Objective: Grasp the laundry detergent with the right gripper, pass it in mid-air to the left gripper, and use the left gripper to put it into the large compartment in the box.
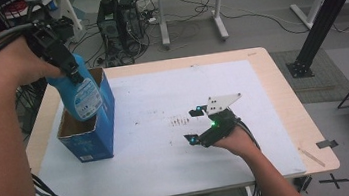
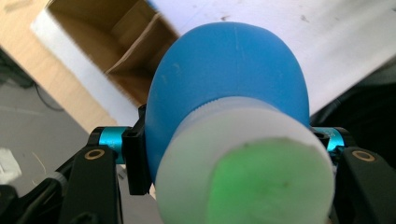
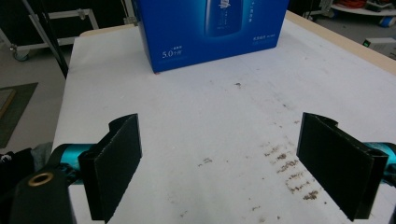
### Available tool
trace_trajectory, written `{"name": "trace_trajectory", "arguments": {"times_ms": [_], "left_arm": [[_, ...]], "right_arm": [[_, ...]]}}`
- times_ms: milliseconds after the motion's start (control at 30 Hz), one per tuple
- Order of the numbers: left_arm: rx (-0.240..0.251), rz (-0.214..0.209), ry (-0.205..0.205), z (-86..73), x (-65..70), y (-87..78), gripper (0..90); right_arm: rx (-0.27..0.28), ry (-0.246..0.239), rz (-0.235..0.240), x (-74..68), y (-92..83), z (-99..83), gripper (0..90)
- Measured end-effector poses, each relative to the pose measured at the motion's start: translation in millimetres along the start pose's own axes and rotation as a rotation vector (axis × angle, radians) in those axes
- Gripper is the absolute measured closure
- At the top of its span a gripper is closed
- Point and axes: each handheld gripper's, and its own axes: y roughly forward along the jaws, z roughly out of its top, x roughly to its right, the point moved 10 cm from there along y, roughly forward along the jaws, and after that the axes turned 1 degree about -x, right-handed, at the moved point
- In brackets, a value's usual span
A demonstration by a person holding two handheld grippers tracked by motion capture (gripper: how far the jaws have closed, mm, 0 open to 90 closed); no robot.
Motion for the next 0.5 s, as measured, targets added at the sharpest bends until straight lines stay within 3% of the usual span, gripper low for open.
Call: {"name": "trace_trajectory", "arguments": {"times_ms": [167,467,500], "left_arm": [[-0.008,-0.005,-0.040,-4.1,-12.3,6.7,37.8],[-0.038,-0.012,-0.045,-10.0,-26.5,22.9,37.8],[-0.028,-0.014,-0.062,-9.1,-27.0,27.7,37.8]], "right_arm": [[-0.008,0.000,-0.005,-0.6,2.3,-0.9,13.1],[-0.012,0.002,-0.004,-1.2,5.4,-2.3,13.1],[-0.014,-0.004,-0.007,-0.6,5.7,-2.6,13.1]]}}
